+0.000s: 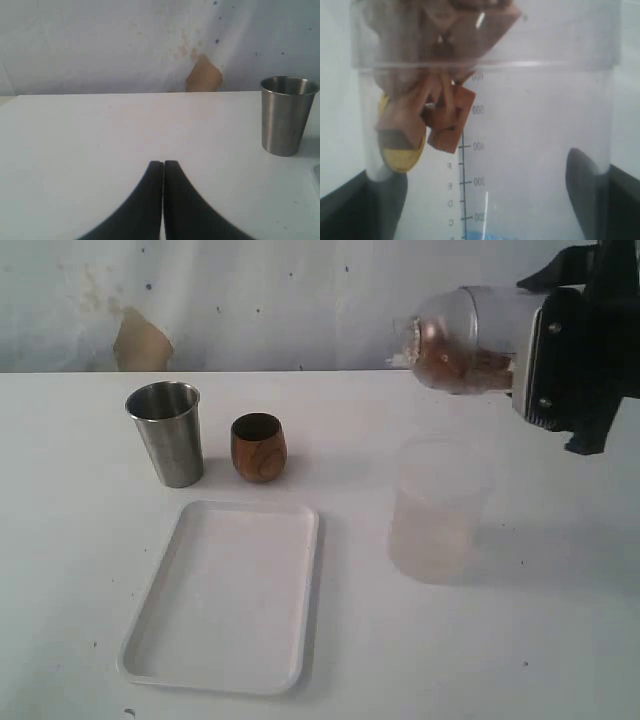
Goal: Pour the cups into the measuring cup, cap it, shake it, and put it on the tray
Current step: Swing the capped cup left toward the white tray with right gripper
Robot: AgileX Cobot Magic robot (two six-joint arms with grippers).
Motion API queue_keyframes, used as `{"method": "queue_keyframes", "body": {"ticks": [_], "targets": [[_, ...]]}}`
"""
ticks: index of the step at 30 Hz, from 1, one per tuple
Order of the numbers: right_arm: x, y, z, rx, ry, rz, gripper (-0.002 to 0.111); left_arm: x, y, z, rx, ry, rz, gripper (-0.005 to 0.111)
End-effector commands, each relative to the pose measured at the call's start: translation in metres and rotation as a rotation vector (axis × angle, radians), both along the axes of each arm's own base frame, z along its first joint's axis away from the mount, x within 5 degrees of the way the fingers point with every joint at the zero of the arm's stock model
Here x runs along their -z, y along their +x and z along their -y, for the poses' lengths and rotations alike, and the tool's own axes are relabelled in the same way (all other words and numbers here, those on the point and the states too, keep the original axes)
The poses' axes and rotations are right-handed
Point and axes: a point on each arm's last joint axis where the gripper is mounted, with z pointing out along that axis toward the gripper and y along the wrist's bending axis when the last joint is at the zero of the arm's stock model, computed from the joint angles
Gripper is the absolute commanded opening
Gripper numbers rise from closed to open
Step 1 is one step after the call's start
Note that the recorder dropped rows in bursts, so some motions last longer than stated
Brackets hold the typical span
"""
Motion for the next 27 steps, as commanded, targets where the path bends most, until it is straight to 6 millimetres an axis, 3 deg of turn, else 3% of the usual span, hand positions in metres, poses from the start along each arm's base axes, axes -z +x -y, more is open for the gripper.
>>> {"method": "queue_keyframes", "body": {"ticks": [1,5,9,12,17,23,27], "targets": [[-0.008,-0.006,-0.009,-0.049,0.231,-0.086,0.0,0.0,0.0,0.0,0.005,-0.005,0.008,0.001],[-0.023,-0.015,-0.022,-0.16,0.496,-0.115,0.0,0.0,0.0,0.0,0.005,-0.005,0.008,0.001],[-0.043,-0.023,-0.036,-0.345,0.908,-0.174,0.0,0.0,0.0,0.0,0.005,-0.005,0.008,0.001],[-0.046,-0.026,-0.041,-0.49,1.122,-0.245,0.0,0.0,0.0,0.0,0.005,-0.005,0.008,0.001],[-0.019,-0.03,-0.06,-0.549,1.234,-0.423,0.0,0.0,0.0,0.0,0.005,-0.005,0.008,0.001],[0.017,-0.038,-0.106,-0.542,1.343,-0.636,0.0,0.0,0.0,0.0,0.005,-0.005,0.008,0.001],[0.044,-0.033,-0.136,-0.493,1.36,-0.66,0.0,0.0,0.0,0.0,0.005,-0.005,0.008,0.001]]}}
